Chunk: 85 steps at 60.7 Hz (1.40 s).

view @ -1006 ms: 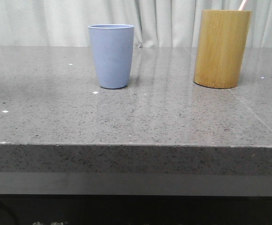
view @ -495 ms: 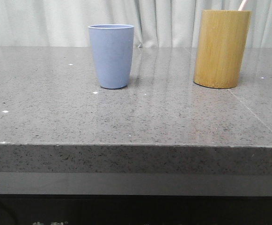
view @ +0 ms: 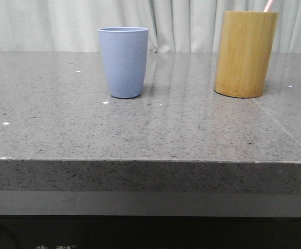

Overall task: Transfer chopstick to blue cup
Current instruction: 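Reach the right gripper into the wooden cup and grasp the pink stick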

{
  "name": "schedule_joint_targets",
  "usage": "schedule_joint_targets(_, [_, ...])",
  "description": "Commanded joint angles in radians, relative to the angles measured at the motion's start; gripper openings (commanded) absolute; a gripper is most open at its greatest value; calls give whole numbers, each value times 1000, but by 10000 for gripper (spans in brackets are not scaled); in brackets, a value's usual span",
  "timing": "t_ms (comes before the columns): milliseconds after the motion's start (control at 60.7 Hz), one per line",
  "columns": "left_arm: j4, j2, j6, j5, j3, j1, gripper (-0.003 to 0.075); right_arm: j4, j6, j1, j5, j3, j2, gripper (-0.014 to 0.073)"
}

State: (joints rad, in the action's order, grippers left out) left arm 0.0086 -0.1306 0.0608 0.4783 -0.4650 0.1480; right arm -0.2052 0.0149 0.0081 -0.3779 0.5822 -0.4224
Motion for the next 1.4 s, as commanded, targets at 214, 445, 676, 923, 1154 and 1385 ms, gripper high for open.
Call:
schedule_joint_targets(214, [-9, 2, -8, -104, -22, -1, -19, -193, 6, -5, 296, 225, -389, 613])
schedule_joint_targets(445, [-9, 0, -8, -104, -22, -1, -19, -322, 6, -5, 260, 466, -688, 613])
schedule_joint_targets(676, [-9, 0, -8, -104, -22, -1, -19, -355, 6, -5, 258, 616, -869, 613])
schedule_joint_targets(923, [-9, 0, -8, -104, -22, -1, -19, -355, 6, 10, 251, 696, -976, 613])
schedule_joint_targets(1154, [-9, 0, -8, -104, -22, -1, -19, -355, 6, 49, 244, 758, -1063, 613])
schedule_joint_targets(1385, [-9, 0, -8, -104, -22, -1, -19, -355, 6, 49, 235, 762, -1070, 533])
